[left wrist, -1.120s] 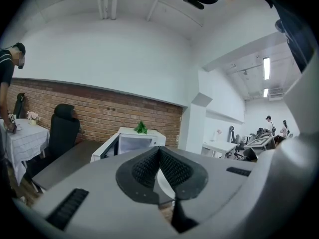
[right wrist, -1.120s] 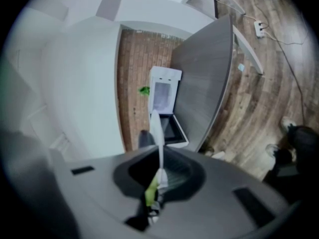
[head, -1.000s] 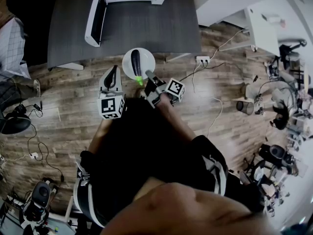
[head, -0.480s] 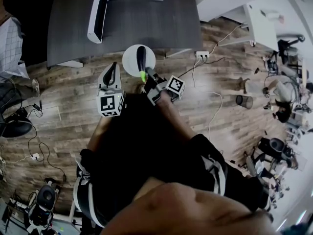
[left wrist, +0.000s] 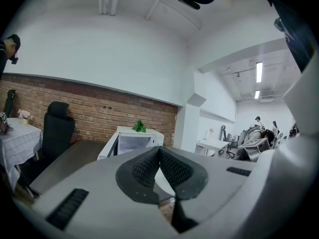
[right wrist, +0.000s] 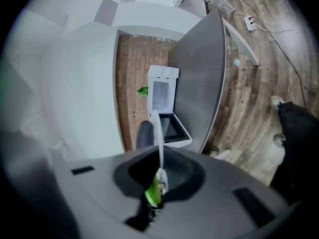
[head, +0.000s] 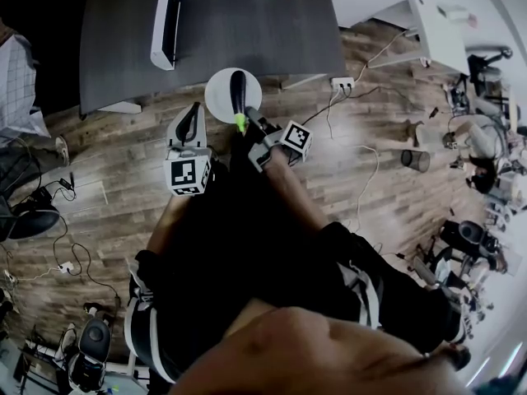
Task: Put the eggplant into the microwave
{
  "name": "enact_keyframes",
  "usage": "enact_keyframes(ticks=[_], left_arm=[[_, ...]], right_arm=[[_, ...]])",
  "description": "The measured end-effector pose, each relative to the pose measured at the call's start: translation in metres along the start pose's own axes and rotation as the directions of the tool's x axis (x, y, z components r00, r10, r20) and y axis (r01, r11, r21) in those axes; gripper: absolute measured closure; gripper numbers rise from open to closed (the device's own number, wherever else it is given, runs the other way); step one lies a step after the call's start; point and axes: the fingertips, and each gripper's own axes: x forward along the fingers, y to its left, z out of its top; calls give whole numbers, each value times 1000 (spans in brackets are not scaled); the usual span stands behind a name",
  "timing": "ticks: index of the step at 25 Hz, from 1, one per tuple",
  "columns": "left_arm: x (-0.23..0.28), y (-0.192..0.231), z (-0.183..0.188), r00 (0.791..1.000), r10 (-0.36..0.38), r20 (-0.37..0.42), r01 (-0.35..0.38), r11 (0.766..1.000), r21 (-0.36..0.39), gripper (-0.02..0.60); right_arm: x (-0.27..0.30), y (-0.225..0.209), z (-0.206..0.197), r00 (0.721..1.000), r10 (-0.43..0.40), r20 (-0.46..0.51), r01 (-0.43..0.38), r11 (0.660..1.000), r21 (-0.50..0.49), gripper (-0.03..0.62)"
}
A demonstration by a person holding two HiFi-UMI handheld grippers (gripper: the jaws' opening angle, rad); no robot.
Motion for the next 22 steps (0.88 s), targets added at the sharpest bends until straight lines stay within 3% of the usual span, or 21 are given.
enact_keyframes(ticks=[10,22], left_arm=[[31,15,0,1000,14,0,-14,1000,6,546],[111,30,16,999,50,5,-50,999,-7,546]], right_arm=[[29,7,23,1000,5,-14,-5,1000,4,557],[86,30,86,998,2,-57,-4,1000,-23,557]])
